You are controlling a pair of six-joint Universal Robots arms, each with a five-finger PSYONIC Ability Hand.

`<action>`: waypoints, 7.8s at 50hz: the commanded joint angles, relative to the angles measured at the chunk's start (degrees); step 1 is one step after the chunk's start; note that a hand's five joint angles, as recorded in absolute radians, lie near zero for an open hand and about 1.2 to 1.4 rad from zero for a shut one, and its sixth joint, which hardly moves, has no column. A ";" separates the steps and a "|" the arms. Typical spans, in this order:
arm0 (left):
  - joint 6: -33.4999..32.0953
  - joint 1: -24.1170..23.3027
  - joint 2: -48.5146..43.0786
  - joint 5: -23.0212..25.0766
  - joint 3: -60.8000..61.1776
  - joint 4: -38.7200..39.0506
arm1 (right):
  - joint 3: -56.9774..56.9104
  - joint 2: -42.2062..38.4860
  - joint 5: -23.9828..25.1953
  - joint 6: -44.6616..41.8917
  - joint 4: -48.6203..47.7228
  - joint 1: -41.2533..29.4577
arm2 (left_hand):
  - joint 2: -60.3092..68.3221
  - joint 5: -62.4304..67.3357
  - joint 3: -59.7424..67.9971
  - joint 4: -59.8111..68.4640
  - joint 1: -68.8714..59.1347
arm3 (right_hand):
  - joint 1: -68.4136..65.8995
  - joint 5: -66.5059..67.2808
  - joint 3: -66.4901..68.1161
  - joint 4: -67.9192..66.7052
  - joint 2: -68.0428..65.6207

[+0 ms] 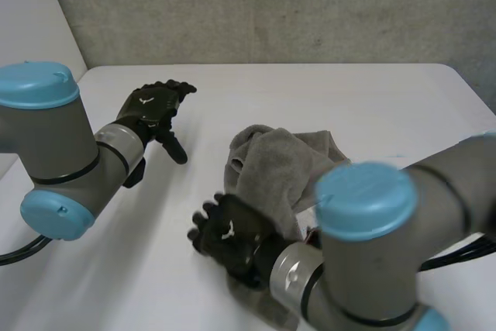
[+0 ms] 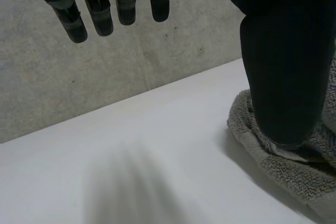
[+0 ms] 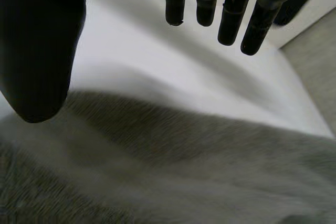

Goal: Fold the towel.

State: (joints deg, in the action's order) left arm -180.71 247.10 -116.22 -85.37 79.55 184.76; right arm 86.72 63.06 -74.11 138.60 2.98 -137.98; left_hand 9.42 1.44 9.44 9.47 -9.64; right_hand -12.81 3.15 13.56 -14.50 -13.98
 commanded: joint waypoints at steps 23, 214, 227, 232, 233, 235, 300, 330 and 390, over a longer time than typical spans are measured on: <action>0.00 -0.22 -0.05 0.12 1.84 -0.10 | 6.61 5.57 -10.45 7.18 -15.37 13.59 | 1.63 -0.39 1.62 1.58 -1.42 | -67.19 66.85 66.44 -65.50 -66.02; -7.29 -2.33 11.37 -6.74 7.20 -1.51 | 2.84 11.99 4.23 30.15 5.73 24.51 | 70.58 68.56 70.56 70.53 -70.36 | -4.34 3.99 3.58 -2.65 -3.17; -7.03 -1.80 11.55 -6.65 9.31 -0.81 | 13.11 12.61 -5.52 27.52 5.38 19.42 | 70.58 68.56 70.56 70.53 -70.36 | -18.29 17.95 17.54 -16.60 -17.12; -7.12 -1.71 11.55 -6.74 10.54 1.03 | 15.40 12.17 -5.78 26.99 2.66 17.75 | 70.58 68.56 70.56 70.53 -70.36 | -18.97 18.63 18.22 -17.29 -17.80; -7.12 -1.71 11.55 -6.74 10.54 1.04 | 15.41 12.17 -5.79 26.99 2.65 17.75 | 70.58 68.56 70.56 70.53 -70.36 | -18.97 18.63 18.22 -17.29 -17.80; -7.12 -1.80 11.63 -6.73 10.98 1.74 | 16.11 11.38 -5.79 27.07 -0.59 16.78 | 70.58 68.56 70.56 70.53 -70.36 | -17.30 16.96 16.55 -15.62 -16.14; -7.03 -1.63 9.88 -6.74 11.33 2.80 | -3.84 -12.35 -10.26 31.56 -8.42 13.18 | 70.58 68.56 70.56 70.53 -70.36 | -49.95 49.61 49.20 -48.26 -48.78; -7.56 -1.45 8.13 -4.01 15.63 3.76 | -4.11 11.11 -7.81 6.60 6.69 29.70 | 70.58 68.56 70.56 70.53 -70.36 | -67.19 66.85 66.44 -65.50 -66.02; -10.01 -8.83 -9.46 -11.66 13.35 19.14 | 3.72 25.44 -5.26 19.87 -2.71 41.21 | 43.52 41.50 43.50 43.47 -43.30 | -67.19 66.85 66.44 -65.50 -66.02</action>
State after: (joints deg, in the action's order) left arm -188.79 238.08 -125.47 -95.76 92.12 204.01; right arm 91.30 87.27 -80.57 158.09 0.08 -98.94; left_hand 45.48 35.34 45.44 45.41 -45.44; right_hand -74.51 64.56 76.09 -76.64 -73.96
